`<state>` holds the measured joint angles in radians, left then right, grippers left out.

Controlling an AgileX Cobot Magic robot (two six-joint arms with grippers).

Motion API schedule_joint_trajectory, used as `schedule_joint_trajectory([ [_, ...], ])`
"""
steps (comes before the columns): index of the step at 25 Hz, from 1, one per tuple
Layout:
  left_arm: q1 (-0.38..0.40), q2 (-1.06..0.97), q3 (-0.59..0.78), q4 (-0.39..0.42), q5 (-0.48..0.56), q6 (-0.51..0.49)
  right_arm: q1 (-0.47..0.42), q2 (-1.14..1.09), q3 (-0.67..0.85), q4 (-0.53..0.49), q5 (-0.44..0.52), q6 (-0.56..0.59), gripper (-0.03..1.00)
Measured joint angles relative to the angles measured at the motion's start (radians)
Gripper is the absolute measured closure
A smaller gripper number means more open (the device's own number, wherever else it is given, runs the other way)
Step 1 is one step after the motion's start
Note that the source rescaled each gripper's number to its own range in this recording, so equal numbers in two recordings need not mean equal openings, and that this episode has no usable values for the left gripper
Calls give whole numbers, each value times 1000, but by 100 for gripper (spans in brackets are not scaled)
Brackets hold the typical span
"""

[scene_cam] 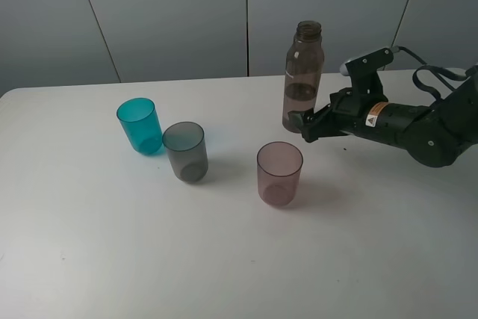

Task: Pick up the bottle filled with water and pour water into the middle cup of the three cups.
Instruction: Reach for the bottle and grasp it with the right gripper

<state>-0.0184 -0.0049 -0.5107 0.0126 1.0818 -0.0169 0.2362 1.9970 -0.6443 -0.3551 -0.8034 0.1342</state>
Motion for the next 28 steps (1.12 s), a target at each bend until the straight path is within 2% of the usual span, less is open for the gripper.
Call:
schedule_joint_trajectory([
  [17, 0, 0, 0, 0, 0, -2, 2, 100, -51, 2, -172, 21, 0],
  [28, 0, 0, 0, 0, 0, -2, 2, 120, -126, 3, -181, 23, 0],
])
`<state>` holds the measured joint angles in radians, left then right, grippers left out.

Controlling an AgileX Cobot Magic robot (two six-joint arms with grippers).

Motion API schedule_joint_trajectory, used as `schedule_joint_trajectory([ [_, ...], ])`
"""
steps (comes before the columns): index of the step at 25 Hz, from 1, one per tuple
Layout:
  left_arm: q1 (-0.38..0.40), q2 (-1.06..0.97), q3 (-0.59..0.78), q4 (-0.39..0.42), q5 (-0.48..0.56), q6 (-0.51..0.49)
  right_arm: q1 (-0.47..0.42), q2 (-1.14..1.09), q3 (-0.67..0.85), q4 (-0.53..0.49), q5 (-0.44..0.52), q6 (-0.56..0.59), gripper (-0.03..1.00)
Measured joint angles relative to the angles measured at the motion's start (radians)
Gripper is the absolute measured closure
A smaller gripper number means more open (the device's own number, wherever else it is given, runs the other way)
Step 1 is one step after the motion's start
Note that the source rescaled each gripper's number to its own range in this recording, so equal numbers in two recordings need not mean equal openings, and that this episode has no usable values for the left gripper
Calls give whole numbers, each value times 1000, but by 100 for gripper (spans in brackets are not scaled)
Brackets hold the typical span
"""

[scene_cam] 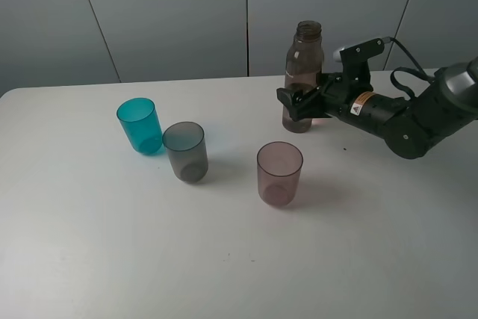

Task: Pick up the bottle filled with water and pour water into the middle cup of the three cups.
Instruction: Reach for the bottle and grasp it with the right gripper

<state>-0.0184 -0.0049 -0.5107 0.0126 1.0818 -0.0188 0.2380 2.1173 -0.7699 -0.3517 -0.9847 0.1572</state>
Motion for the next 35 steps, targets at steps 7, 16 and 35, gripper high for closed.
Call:
schedule_joint_trajectory([
  [7, 0, 0, 0, 0, 0, 0, 0, 44, -23, 0, -5, 6, 0],
  [16, 0, 0, 0, 0, 0, 0, 0, 98, -78, -2, -58, 18, 0],
  [35, 0, 0, 0, 0, 0, 0, 0, 143, -130, -2, -101, 18, 0],
])
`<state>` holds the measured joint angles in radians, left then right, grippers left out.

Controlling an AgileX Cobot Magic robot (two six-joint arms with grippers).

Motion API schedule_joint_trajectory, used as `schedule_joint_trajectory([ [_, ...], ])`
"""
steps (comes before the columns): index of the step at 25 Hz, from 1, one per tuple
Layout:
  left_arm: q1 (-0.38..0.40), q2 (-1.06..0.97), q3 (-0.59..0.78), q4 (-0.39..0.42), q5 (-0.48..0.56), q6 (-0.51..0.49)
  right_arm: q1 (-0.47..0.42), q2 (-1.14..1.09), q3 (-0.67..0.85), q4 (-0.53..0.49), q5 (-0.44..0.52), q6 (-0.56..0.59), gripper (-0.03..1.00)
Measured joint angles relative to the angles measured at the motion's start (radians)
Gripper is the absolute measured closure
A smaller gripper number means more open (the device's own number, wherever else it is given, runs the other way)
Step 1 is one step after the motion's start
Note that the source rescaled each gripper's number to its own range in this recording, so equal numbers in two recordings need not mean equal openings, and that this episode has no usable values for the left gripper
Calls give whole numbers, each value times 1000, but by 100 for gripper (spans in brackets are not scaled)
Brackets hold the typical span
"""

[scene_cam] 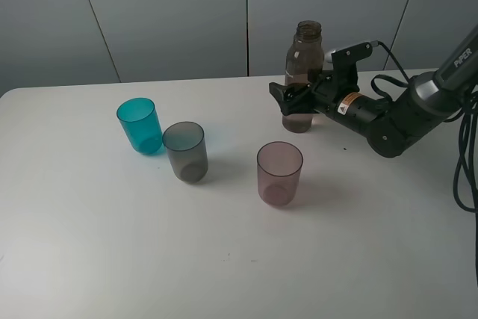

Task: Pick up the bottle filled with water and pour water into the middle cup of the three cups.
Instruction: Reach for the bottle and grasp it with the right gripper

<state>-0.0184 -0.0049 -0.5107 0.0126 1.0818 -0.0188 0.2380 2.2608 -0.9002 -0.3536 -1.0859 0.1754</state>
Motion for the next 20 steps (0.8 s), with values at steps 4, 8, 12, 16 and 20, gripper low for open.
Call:
schedule_joint_trajectory([
  [4, 0, 0, 0, 0, 0, 0, 0, 0, 0, -2, 0, 0, 0],
  [8, 0, 0, 0, 0, 0, 0, 0, 0, 0, -2, 0, 0, 0],
  [12, 0, 0, 0, 0, 0, 0, 0, 0, 0, -2, 0, -2, 0],
  [16, 0, 0, 0, 0, 0, 0, 0, 0, 0, -2, 0, -4, 4],
  [20, 0, 0, 0, 0, 0, 0, 0, 0, 0, -2, 0, -6, 43],
])
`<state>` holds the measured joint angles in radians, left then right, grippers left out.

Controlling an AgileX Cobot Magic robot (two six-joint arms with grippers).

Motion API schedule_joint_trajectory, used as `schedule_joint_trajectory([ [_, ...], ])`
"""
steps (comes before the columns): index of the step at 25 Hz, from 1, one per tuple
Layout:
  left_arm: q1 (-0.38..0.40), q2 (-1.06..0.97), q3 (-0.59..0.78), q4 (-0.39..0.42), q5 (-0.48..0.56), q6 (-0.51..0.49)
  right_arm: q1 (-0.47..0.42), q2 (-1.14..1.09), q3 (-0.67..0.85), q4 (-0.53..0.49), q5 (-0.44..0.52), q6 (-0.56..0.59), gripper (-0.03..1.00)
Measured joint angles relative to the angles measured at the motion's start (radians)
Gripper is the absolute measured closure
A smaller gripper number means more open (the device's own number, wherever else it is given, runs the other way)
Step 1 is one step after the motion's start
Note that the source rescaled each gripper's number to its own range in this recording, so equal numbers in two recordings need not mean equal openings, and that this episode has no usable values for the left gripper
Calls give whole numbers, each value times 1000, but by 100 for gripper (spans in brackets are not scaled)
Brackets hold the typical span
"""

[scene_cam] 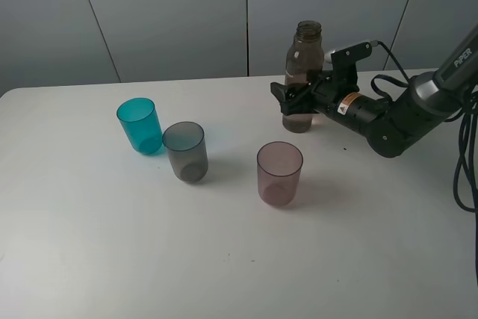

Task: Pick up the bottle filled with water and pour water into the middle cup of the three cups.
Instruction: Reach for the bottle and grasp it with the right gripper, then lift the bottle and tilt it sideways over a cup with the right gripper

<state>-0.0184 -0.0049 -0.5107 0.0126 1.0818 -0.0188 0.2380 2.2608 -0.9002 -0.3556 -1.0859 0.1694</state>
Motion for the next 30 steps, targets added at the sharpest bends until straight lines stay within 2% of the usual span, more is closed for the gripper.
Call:
schedule_joint_trajectory([
  [2, 0, 0, 0, 0, 0, 0, 0, 0, 0, 2, 0, -3, 95],
  [16, 0, 0, 0, 0, 0, 0, 0, -8, -3, -11, 28, -5, 95],
  [22, 0, 0, 0, 0, 0, -3, 0, -68, -3, -71, 145, -2, 95],
  [30, 0, 0, 0, 0, 0, -3, 10, -223, -3, -76, 288, -2, 96],
])
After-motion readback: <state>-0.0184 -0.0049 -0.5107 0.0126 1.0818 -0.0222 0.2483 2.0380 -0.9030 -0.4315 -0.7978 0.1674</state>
